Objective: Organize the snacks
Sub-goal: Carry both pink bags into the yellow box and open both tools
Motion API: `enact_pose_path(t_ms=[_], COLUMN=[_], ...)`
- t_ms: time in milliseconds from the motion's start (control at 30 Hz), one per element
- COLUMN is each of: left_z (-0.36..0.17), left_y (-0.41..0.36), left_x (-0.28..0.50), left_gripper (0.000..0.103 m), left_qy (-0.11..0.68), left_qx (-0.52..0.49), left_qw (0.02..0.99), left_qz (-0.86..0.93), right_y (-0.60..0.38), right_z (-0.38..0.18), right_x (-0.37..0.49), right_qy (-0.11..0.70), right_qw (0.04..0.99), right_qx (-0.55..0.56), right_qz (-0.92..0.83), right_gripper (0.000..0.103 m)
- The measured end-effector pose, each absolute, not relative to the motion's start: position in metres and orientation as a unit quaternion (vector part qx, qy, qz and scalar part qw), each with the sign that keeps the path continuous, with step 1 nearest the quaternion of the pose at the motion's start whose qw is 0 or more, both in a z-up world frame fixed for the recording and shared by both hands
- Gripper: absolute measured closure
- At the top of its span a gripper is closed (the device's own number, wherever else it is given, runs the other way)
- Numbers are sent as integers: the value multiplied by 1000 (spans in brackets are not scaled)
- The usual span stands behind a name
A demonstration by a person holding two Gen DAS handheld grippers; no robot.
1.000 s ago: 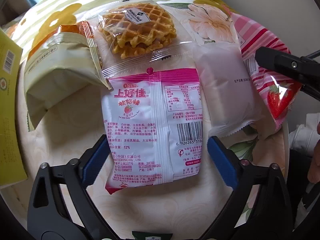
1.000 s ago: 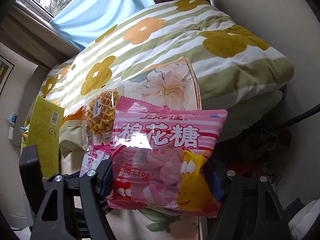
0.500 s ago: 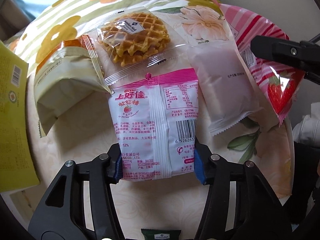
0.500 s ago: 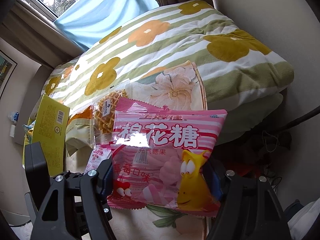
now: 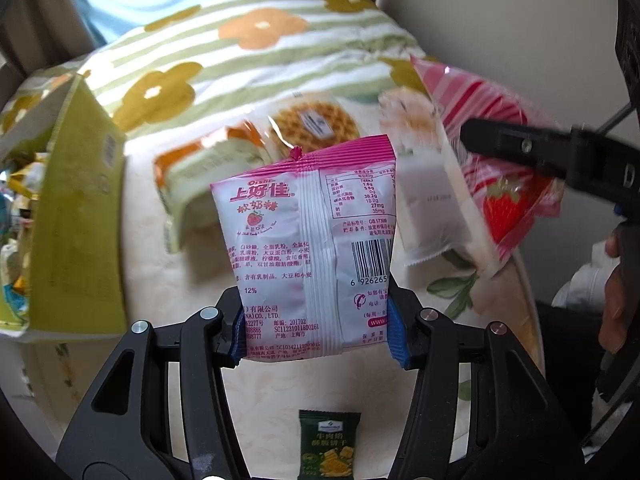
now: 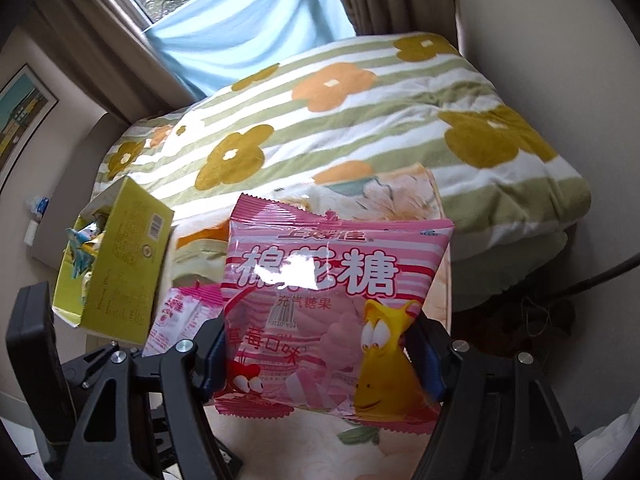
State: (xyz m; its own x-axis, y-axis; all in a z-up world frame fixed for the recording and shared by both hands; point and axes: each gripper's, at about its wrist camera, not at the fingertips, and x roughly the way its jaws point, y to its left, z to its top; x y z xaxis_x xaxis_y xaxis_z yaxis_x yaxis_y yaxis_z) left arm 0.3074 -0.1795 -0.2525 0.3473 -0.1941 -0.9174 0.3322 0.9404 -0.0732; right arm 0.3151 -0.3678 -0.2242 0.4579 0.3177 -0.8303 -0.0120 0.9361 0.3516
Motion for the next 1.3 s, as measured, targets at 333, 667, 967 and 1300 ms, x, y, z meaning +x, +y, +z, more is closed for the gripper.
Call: enact_pose_path(t_ms=[333,667,967,1300], left_z=[-169,-148,-161,-194], left_y=[-87,43,149,212], left_x=[311,335,351,374], left_gripper=[53,53,53,53], left_qy=[469,461,477,501], left_qx=[19,15,0,23], left_qw=[873,884,878,863], left_qz=[-134,-73,-47,-59], right_y=[-294,-172,-91,-35], right_z=[-154,-123,-128,-149], right_x=[317,339,352,369], right_qy=[457,434,454,477], right_qw=[870,873,861,852], right_qx=[110,84,71,84], right_qz=[149,204,217,197], right_gripper=[33,33,33,33])
